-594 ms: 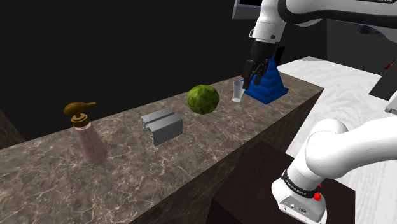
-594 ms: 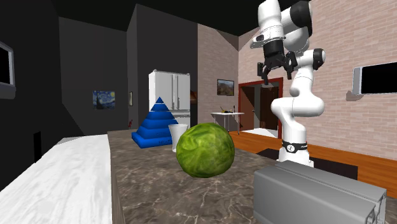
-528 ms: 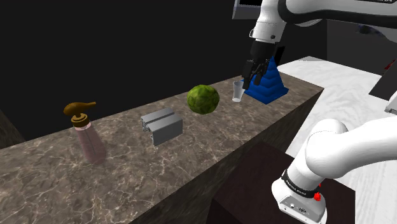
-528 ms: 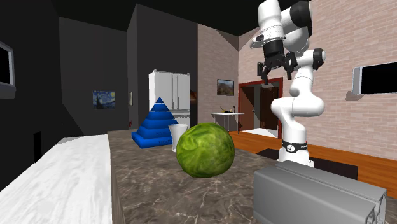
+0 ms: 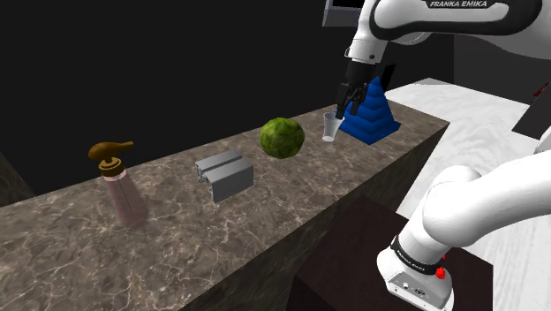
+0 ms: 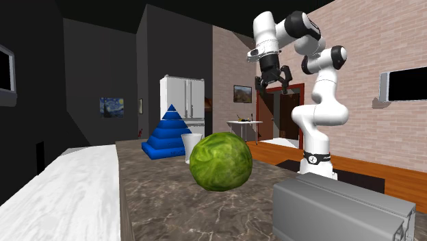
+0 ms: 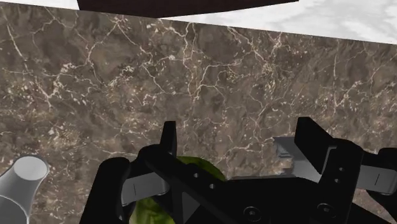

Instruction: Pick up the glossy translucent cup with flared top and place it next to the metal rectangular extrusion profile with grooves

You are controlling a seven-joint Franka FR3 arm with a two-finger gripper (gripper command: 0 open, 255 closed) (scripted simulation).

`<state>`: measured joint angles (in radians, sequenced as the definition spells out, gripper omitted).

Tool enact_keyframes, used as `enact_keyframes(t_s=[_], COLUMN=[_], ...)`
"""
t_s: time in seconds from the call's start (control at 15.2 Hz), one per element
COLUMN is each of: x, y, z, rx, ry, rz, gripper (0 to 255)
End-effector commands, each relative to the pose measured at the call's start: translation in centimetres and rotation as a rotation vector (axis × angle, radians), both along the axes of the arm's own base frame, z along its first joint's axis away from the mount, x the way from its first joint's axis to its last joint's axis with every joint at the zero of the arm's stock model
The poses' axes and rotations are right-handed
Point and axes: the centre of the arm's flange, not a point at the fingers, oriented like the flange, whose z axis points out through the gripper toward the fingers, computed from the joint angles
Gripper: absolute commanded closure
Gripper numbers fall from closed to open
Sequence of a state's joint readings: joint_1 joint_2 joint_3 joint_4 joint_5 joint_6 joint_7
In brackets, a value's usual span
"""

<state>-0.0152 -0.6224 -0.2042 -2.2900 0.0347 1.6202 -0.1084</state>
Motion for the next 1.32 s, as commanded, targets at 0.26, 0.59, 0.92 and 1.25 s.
enact_keyframes(t_s=[0.26, 0.59, 0.92, 1.25], x=[3.1, 5.6, 8.1, 10.5], y=[-7.4, -13.4, -19.4, -25.3], z=[-2.4, -4.6, -7.0, -9.5], rx=[0.026, 0.048, 0.07, 0.092], ry=[-0.001, -0.002, -0.002, -0.003], rz=[-0.01, -0.019, -0.027, -0.036], gripper=[0, 0, 0, 0])
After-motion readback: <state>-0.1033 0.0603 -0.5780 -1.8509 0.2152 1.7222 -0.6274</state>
